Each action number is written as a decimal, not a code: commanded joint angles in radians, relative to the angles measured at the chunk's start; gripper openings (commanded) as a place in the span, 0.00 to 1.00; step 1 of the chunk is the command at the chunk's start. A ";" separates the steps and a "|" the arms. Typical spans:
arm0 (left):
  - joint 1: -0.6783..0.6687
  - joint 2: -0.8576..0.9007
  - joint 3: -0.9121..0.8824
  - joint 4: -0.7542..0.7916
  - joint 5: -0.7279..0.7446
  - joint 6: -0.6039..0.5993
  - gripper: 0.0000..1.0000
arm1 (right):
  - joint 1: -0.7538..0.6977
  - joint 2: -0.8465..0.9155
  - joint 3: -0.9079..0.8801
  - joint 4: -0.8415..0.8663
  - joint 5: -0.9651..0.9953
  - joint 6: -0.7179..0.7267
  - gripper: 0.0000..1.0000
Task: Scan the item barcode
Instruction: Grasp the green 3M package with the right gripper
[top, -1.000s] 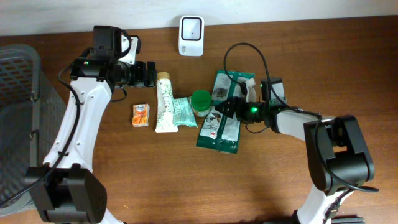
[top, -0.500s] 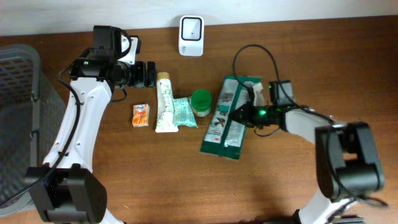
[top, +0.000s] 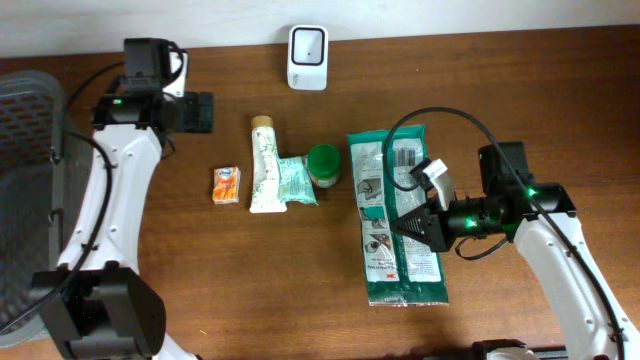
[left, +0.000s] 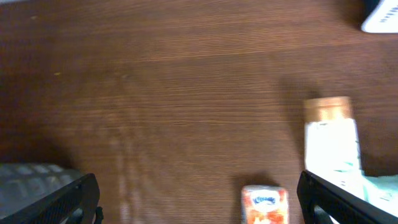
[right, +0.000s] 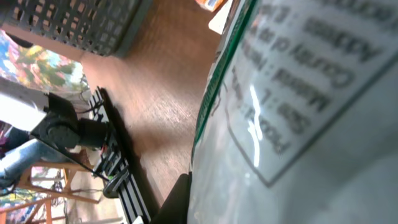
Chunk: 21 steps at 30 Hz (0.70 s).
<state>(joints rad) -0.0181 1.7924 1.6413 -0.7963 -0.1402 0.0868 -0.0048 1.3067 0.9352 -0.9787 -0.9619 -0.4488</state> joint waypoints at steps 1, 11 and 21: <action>0.082 0.011 0.013 0.002 -0.018 0.013 0.99 | 0.006 -0.016 0.024 -0.006 0.005 -0.014 0.04; 0.122 0.011 0.013 0.002 -0.017 0.013 0.99 | 0.006 -0.014 0.081 -0.009 0.004 0.074 0.04; 0.122 0.011 0.013 0.002 -0.018 0.013 0.99 | 0.210 0.037 0.094 0.307 -0.140 0.365 0.04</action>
<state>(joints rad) 0.1024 1.7927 1.6413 -0.7959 -0.1505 0.0872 0.1234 1.3228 1.0084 -0.7139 -1.0435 -0.1604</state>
